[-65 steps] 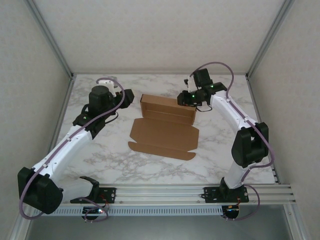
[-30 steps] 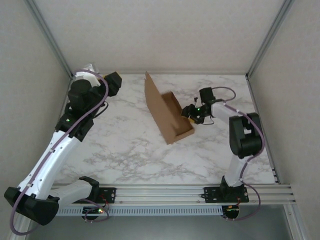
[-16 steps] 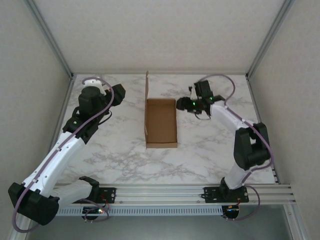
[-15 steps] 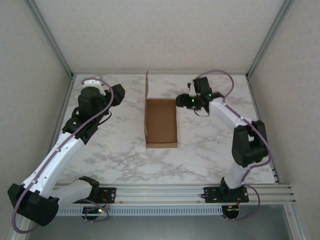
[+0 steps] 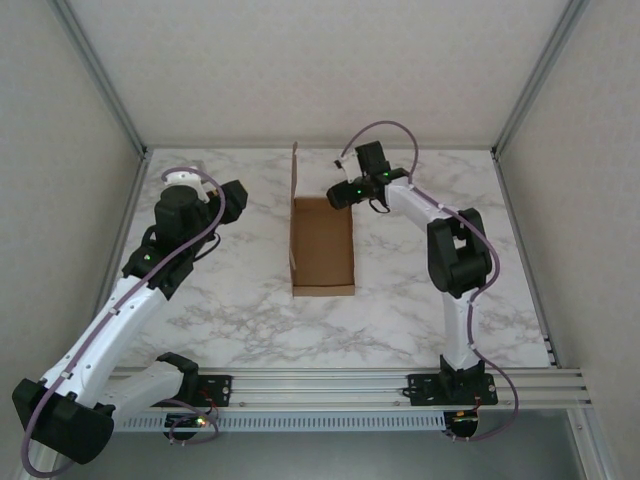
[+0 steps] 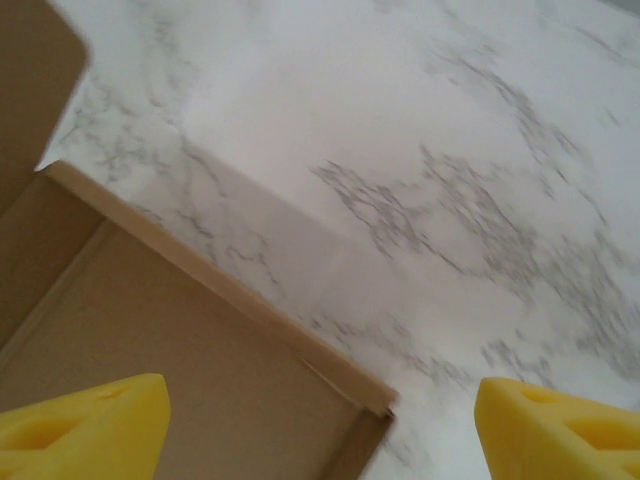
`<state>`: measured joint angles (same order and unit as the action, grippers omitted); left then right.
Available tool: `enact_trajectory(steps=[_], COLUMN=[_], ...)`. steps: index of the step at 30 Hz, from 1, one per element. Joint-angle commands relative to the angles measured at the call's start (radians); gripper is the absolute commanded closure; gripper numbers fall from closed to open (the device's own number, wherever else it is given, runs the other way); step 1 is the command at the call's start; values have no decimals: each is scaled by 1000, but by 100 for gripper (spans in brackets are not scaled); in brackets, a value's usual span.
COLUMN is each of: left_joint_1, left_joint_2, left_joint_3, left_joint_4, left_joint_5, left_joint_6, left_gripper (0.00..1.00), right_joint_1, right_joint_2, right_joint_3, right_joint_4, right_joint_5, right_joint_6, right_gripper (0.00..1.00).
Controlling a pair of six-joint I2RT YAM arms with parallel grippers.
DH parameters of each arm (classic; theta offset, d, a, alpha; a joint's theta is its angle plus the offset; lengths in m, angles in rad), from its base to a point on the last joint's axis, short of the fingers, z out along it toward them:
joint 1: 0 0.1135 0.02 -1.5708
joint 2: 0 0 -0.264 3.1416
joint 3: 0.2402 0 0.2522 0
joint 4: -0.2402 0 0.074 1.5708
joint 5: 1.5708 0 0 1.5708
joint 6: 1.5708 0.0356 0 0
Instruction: Fold the paper box
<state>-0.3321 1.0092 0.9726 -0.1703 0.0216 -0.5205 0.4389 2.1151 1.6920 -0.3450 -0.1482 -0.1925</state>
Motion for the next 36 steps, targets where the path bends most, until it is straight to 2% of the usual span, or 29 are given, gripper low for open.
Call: enact_trajectory(steps=[1, 7, 11, 13, 15, 18, 24, 28, 32, 36], left_joint_1=[9, 10, 12, 12, 13, 14, 17, 25, 30, 38], left_joint_2=[-7, 16, 16, 13, 7, -8, -43, -66, -98, -135], left_joint_3=[0, 18, 15, 14, 7, -14, -52, -72, -83, -103], left_joint_4=[-5, -14, -11, -14, -10, 5, 30, 41, 21, 16], left_joint_5=[-9, -6, -8, -9, -6, 1, 9, 0, -96, -194], left_joint_6=[17, 24, 24, 22, 18, 8, -3, -5, -17, -14], left_gripper=[44, 44, 44, 44, 44, 44, 43, 43, 41, 38], right_joint_1=[37, 70, 89, 89, 89, 90, 89, 91, 96, 105], right_joint_2=[101, 248, 282, 278, 264, 211, 102, 18, -63, -109], right_joint_3=[138, 328, 346, 334, 319, 240, 76, -25, -109, -159], right_joint_4=[-42, -186, -219, -225, -236, -222, -202, -193, -235, -327], right_joint_5=[22, 81, 152, 185, 221, 241, 286, 349, 388, 346], right_joint_6=[-186, -266, -300, -283, -256, -221, -130, -6, 133, 220], right_gripper=[24, 29, 36, 44, 58, 66, 72, 76, 75, 68])
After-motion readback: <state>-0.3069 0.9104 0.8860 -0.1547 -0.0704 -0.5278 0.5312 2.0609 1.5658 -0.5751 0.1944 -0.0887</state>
